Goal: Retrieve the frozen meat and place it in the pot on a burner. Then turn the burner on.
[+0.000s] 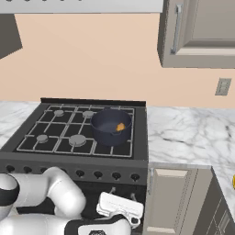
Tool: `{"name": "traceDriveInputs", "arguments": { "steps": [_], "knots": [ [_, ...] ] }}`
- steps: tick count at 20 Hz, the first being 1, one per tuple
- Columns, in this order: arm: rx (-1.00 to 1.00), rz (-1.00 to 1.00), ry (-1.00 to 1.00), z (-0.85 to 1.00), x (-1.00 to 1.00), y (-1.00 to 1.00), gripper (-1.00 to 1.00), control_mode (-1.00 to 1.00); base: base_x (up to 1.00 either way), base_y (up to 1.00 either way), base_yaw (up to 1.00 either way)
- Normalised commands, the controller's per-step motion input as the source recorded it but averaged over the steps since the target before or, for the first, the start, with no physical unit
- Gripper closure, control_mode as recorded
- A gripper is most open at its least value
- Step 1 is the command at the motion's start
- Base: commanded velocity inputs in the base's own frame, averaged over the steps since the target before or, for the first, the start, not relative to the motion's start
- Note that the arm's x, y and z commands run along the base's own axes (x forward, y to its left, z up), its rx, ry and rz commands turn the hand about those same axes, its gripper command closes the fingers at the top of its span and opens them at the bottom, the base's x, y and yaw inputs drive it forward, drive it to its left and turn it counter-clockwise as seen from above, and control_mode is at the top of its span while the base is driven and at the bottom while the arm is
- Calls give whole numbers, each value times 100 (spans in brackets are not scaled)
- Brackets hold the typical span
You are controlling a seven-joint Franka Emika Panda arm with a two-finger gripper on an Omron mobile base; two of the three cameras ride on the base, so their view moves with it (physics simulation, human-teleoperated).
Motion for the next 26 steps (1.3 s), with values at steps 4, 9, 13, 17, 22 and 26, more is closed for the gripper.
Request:
{"name": "traceDriveInputs", "arguments": {
  "steps": [4, 9, 13, 17, 22, 26],
  "knots": [
    [0, 2, 0, 0, 25, -16, -100, -100, 0, 0, 0],
    [-3, 11, 0, 0, 43, 0, -100, -100, 0, 0, 0],
    [-3, 13, 1, -18, 36, -6, -100, -100, 0, 0, 0],
    [-2, 9, 0, -27, 24, -12, -100, -100, 0, 0, 0],
    [-8, 0, 0, -69, 0, -34, -100, -100, 0, 0, 0],
    [-9, 0, 0, -53, 2, -23, -100, -100, 0, 0, 0]
  ]
}}
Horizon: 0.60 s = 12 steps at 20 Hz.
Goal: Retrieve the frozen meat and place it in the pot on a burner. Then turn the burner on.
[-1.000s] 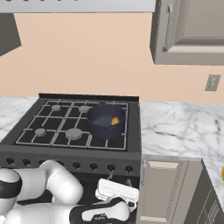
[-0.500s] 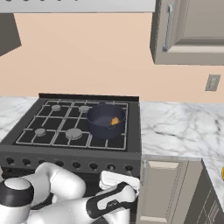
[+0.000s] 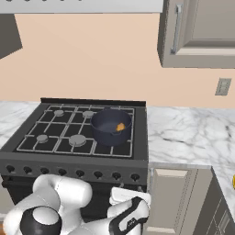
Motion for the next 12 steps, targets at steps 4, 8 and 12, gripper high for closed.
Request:
{"name": "traceDriveInputs", "arguments": {
  "steps": [4, 8, 12],
  "knots": [
    [-1, 1, 0, -7, 35, 0, -100, -100, 0, 0, 0],
    [-2, 5, 0, -9, 38, 0, -100, -100, 0, 0, 0],
    [-1, 4, 0, -9, 39, 0, -100, -100, 0, 0, 0]
  ]
}}
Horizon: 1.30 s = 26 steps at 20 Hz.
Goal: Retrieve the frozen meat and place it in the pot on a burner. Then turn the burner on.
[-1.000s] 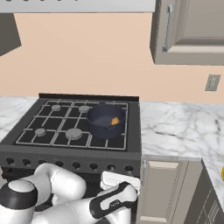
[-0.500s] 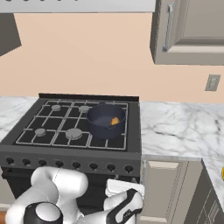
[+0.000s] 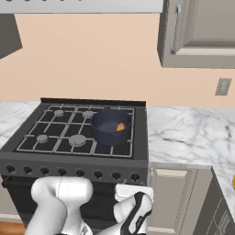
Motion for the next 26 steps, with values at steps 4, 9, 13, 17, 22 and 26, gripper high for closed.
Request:
{"name": "traceDriveInputs", "arguments": {
  "steps": [4, 9, 13, 17, 22, 26],
  "knots": [
    [0, 1, 0, -4, 30, -6, -100, -100, 0, 0, 0],
    [-1, 0, -1, -12, 25, -17, -100, -100, 0, 0, 0],
    [-1, 0, 0, -20, 26, -8, -100, -100, 0, 0, 0],
    [0, 0, 0, -3, 5, 0, -100, -100, 0, 0, 0],
    [0, 0, 0, 0, 0, 0, 100, -100, 0, 0, 0],
    [0, 0, 0, 0, 0, 0, 100, -100, 0, 0, 0]
  ]
}}
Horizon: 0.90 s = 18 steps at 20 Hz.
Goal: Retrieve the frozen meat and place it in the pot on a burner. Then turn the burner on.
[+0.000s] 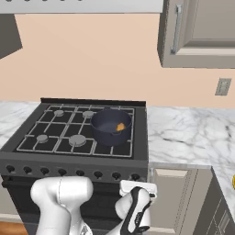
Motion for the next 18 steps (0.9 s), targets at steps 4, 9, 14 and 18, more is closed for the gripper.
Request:
{"name": "traceDriveInputs", "arguments": {
  "steps": [4, 9, 14, 18],
  "knots": [
    [0, 0, -1, 0, 0, 0, 100, -100, 0, 0, 0],
    [-2, 21, -15, 0, -16, 1, 100, -100, 0, 0, 0],
    [-14, 60, -15, -3, -5, 13, 100, -100, 0, 0, 0],
    [-18, 83, -23, -27, 0, 3, 100, -100, 0, 0, 0]
  ]
}}
